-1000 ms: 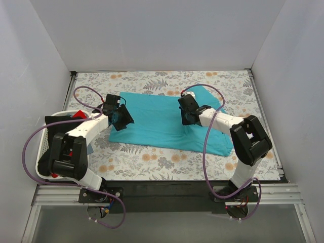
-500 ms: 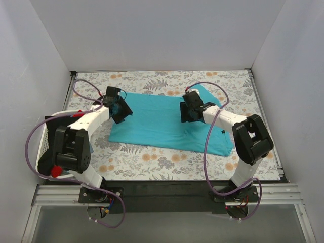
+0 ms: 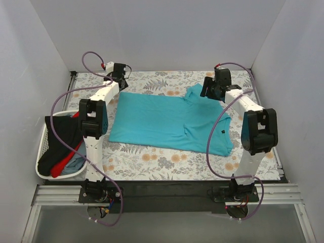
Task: Fold and stack the t-shirts
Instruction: Fold the tshirt
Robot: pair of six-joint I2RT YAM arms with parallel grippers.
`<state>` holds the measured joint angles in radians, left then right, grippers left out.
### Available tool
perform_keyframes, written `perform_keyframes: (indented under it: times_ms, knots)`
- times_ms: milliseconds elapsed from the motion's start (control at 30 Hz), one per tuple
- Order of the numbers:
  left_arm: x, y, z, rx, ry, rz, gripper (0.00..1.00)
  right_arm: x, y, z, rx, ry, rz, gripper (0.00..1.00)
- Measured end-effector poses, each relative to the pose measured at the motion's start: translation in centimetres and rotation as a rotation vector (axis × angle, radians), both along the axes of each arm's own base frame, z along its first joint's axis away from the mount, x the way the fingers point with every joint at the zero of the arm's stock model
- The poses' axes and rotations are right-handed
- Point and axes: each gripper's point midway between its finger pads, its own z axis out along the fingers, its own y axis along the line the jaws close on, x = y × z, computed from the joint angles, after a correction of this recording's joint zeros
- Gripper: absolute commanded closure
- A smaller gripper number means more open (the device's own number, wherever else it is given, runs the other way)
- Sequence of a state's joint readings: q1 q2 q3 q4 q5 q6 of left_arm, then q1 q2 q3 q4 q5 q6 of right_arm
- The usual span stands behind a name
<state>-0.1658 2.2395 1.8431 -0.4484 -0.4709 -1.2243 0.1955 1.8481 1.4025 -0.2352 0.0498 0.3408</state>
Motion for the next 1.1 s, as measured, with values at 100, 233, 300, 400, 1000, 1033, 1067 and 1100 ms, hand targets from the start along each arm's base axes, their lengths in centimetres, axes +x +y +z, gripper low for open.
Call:
perform_keyframes:
  times_ms: [100, 233, 300, 400, 1000, 1033, 1067, 1100]
  knots:
    - [1.7, 0.4, -2.6, 0.063, 0.028, -0.024, 0.51, 0.5, 0.1, -1.5, 0.016, 0.029, 0.012, 0.31]
    - [2.3, 0.5, -5.4, 0.105, 0.072, -0.057, 0.51, 0.9, 0.0, -2.9, 0.021, 0.056, 0.019, 0.31]
    - [2.4, 0.5, -5.5, 0.114, 0.072, -0.066, 0.51, 1.0, -0.2, -3.0, 0.023, 0.059, 0.020, 0.31]
    - [2.9, 0.4, -4.9, 0.122, 0.057, -0.079, 0.51, 1.4, -0.8, -2.6, 0.024, 0.044, 0.010, 0.31]
    - [2.4, -0.4, -5.9, 0.088, 0.062, -0.113, 0.60, 2.7, -3.0, -3.0, 0.015, 0.030, -0.019, 0.32]
    - [2.4, -0.4, -5.9, 0.088, 0.061, -0.113, 0.60, 2.7, -3.0, -3.0, 0.014, 0.029, -0.019, 0.32]
    - [2.4, -0.5, -5.9, 0.089, 0.061, -0.115, 0.61, 2.8, -3.1, -3.0, 0.013, 0.028, -0.019, 0.32]
    - [2.4, -0.6, -5.9, 0.089, 0.061, -0.117, 0.62, 2.9, -3.2, -2.9, 0.013, 0.027, -0.021, 0.32]
